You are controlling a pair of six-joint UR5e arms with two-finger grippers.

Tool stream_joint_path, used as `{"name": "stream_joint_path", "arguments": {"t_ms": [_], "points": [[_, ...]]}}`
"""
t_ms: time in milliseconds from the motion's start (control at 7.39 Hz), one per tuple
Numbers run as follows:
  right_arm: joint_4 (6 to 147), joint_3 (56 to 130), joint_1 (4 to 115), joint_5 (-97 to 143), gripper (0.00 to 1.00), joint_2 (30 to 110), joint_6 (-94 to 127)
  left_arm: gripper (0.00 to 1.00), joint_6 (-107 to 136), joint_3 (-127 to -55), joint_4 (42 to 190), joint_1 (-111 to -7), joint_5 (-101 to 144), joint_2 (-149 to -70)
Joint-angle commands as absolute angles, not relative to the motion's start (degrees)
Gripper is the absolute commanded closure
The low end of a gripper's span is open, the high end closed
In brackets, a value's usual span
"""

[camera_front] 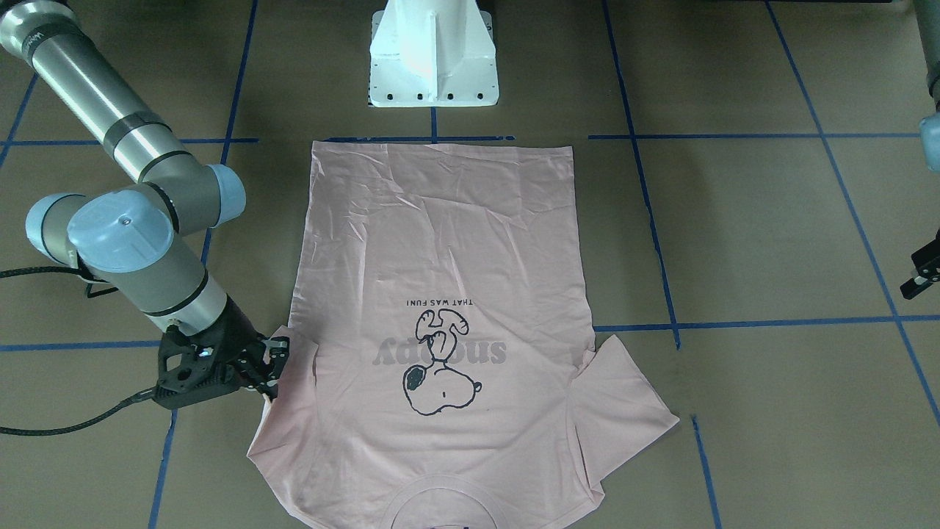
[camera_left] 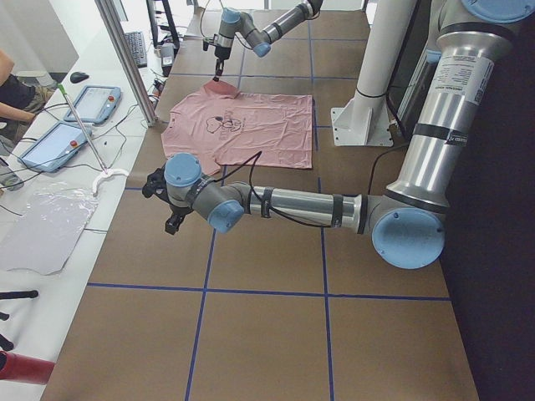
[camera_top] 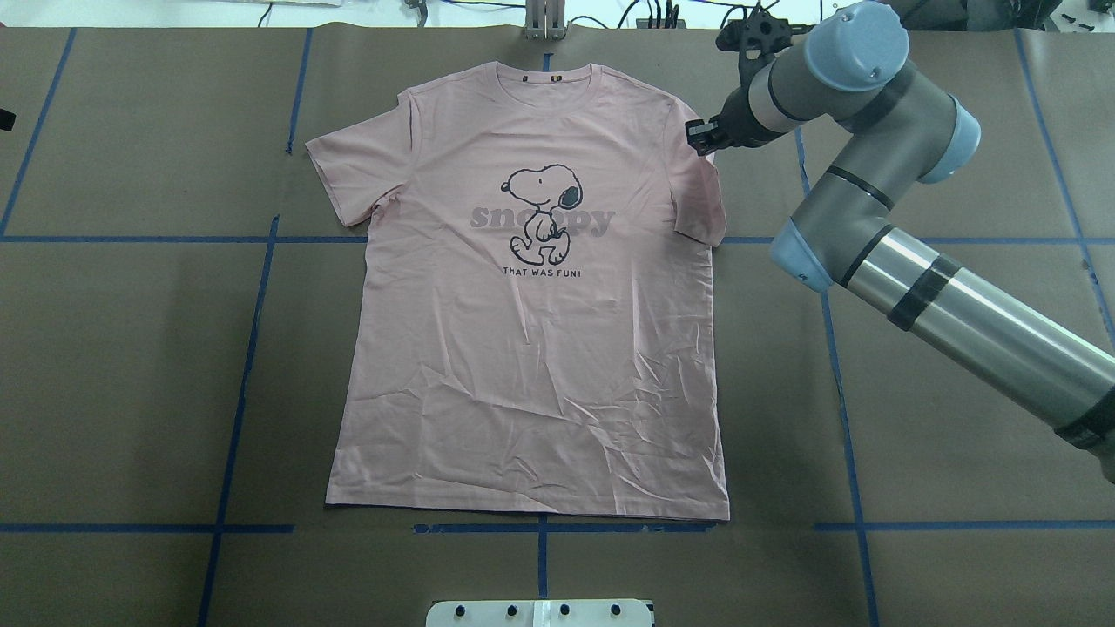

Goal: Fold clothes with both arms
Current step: 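Grasp the sleeve with the right gripper and fold it inward over the shirt body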

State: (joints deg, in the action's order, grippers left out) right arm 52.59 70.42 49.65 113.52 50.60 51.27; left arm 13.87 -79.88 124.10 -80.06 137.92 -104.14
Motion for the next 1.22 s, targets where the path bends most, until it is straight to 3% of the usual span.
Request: {"name": "stream_joint_path", "arguments": {"t_ms": [0, 271, 406, 677, 1083], "points": [[52.7, 66.6, 47.5, 112.8, 1.00, 43.6, 54.6, 0.00, 13.6, -79.9, 124.2, -80.1, 137.9, -104.1], [52.7, 58.8, 46.3, 109.8, 1.00, 38.2, 54.6, 0.00, 13.6, -79.9, 124.3, -80.1, 137.9, -103.9], [52.7, 58.5, 45.6, 108.4, 1.00, 38.1, 54.6, 0.00, 14.0, -80.0, 125.0, -80.1, 137.9, -103.6], [52.5, 58.6, 44.4, 107.0, 0.01, 38.3, 54.6, 0.00, 14.3, -80.0, 125.1, -80.1, 137.9, -103.7], [55.7, 64.5, 44.2, 113.4, 0.00, 40.3, 64.2, 0.00, 21.3, -80.2, 124.9, -78.2, 135.2, -107.3]]}}
